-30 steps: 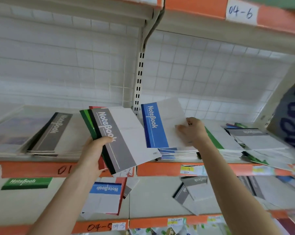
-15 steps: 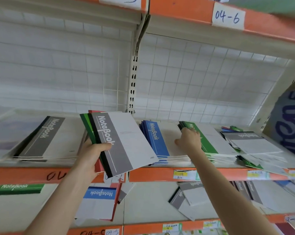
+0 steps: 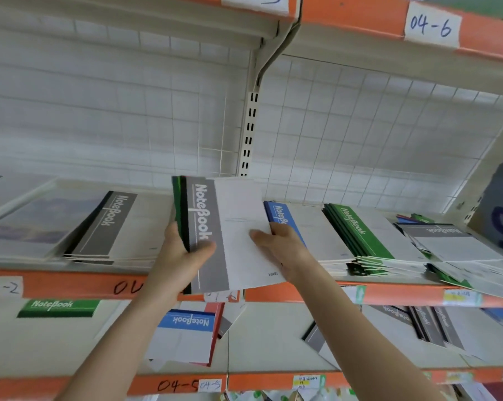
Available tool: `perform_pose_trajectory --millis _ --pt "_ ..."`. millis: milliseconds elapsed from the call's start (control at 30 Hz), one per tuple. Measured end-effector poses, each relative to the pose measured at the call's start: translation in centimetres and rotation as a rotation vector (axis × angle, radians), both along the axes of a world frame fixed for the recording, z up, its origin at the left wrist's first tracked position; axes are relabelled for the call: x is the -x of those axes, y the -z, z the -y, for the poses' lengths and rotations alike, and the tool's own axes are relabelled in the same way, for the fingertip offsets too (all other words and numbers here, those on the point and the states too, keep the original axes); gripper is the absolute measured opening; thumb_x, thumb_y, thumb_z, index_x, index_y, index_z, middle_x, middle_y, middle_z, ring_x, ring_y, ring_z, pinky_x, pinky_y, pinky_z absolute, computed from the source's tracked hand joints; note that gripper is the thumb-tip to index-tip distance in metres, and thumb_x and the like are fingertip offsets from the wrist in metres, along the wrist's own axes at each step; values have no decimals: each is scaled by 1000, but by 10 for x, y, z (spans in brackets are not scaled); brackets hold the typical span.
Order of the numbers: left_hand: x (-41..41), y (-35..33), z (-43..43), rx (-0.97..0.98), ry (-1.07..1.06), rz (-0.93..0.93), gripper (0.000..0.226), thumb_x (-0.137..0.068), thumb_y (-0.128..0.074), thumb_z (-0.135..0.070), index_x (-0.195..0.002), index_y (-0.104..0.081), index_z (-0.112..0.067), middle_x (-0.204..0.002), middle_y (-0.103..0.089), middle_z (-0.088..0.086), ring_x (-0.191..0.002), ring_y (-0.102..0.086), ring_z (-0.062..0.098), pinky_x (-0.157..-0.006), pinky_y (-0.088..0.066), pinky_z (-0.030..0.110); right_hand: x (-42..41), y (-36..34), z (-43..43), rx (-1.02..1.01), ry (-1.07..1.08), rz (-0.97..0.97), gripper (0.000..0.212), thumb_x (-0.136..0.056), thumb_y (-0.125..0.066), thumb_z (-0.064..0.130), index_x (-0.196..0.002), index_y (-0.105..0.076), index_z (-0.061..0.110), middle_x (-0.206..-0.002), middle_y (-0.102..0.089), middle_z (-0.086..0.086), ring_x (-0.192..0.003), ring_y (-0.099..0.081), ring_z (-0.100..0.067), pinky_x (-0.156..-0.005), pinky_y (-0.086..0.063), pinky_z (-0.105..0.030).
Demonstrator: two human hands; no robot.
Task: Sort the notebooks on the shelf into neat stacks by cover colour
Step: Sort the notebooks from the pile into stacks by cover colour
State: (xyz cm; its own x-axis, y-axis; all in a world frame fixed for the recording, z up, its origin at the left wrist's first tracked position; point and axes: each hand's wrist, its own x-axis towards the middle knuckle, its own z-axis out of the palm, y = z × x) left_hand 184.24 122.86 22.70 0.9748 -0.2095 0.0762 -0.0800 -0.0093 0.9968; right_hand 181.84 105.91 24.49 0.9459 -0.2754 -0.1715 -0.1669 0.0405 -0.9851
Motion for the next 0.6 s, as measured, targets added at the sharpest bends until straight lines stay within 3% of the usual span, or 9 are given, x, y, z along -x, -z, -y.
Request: perform_pose_trajectory --millis 67,167,267,333,467,600 --pt "2 6 -9 -206 -29 101 39 -85 -65 -13 -116 -43 -22 -96 -60 -9 -84 -58 6 -62 -47 27 -2 4 -10 -11 57 31 7 -92 -55 10 -87 -58 14 -84 -65 -3 -72 -63 -18 -61 -55 -30" --pt "2 12 -23 -270 -111 190 34 -87 -59 -7 -119 -50 -17 -95 -62 -6 -84 -62 13 -69 -54 33 -3 7 -25 -133 61 29 9 -95 -50 10 -89 -55 14 -84 -64 -3 -72 -63 -19 -57 -54 -31" --pt "0 11 -35 -269 -163 264 33 -90 -53 -2 -121 -51 -11 -88 -57 -15 -79 -54 -5 -63 -41 2 -5 12 -34 -183 45 48 10 -96 -46 10 -91 -55 12 -86 -65 -4 -74 -64 -20 -61 -56 -33" --pt "-1 9 -41 -277 -195 277 34 -91 -52 -2 -124 -48 -8 -86 -49 -22 -74 -48 -9 -59 -37 -2 -7 14 -39 -215 32 73 10 -97 -47 11 -91 -56 12 -87 -66 -5 -74 -65 -20 -60 -57 -34" --pt "-8 6 -53 -250 -243 251 29 -93 -51 -4 -115 -39 -18 -84 -48 -14 -68 -47 2 -54 -45 10 -11 11 -48 -329 21 94 16 -97 -47 12 -84 -56 11 -84 -67 -6 -70 -67 -19 -51 -55 -30" --pt "-20 7 -65 -289 -292 229 28 -93 -51 -7 -118 -40 -15 -83 -50 -13 -68 -45 -3 -60 -37 14 -17 13 -54 -334 65 81 15 -96 -48 11 -82 -53 12 -86 -67 -9 -76 -66 -25 -55 -56 -35"
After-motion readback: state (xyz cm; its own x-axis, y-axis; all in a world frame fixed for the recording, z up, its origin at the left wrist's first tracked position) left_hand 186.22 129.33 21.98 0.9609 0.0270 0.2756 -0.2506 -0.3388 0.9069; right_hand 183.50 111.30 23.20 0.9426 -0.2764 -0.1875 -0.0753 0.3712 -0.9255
